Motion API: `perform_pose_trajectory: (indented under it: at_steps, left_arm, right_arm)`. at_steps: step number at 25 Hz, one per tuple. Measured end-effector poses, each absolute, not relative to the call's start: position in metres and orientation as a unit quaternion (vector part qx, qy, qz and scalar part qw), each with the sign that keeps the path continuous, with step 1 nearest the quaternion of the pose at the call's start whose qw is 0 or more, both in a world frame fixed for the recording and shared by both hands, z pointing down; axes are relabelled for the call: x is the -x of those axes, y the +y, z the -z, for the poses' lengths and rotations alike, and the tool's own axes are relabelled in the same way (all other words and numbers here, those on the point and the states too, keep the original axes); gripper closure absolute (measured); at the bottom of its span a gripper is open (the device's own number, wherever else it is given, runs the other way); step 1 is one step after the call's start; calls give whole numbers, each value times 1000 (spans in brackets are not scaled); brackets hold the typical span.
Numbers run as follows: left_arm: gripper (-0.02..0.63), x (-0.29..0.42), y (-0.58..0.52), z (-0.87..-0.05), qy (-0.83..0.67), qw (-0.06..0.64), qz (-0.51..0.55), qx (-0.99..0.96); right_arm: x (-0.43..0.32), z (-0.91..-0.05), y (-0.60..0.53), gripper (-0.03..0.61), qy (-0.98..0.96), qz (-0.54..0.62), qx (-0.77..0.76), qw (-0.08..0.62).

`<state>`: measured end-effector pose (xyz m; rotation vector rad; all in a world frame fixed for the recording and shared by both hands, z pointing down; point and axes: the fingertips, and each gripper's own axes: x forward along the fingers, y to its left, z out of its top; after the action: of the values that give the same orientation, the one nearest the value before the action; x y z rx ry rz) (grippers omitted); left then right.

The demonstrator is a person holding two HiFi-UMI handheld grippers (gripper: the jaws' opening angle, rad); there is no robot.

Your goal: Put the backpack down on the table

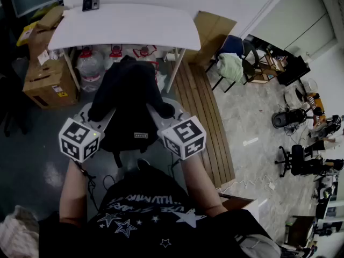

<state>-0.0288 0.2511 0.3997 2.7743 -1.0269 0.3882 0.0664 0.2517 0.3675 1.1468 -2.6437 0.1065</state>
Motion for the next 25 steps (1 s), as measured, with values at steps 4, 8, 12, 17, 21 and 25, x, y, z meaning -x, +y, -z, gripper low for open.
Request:
perform_pose_trajectory:
  at_steps: [4,8,12,17,21,25]
  left_arm:
    - [572,35,257,-401,-343,82,-125,-927]
    - [572,41,264,-399,-340,85,-120,-929]
    - [572,47,268,-399,-335,87,-117,-931]
    - [572,55,277,-404,-336,94,-109,-931]
    - [572,55,286,-408,-324,102,-110,-934]
    - [572,54,283,-414,-320,114,-111,-934]
  right_arm:
    - [-61,-370,257,572,-909,-37,-394,129]
    - [-55,-368,264,572,-908,-39,-398,129]
    - [-49,-369,269,572,-906,-43,-402,128]
    - [-42,-374,278,572,-906,-45,-402,127]
    - [-42,-379,289,572,-903,-58,-408,124]
    - [-44,-385,284,572,-902,-65,-407,129]
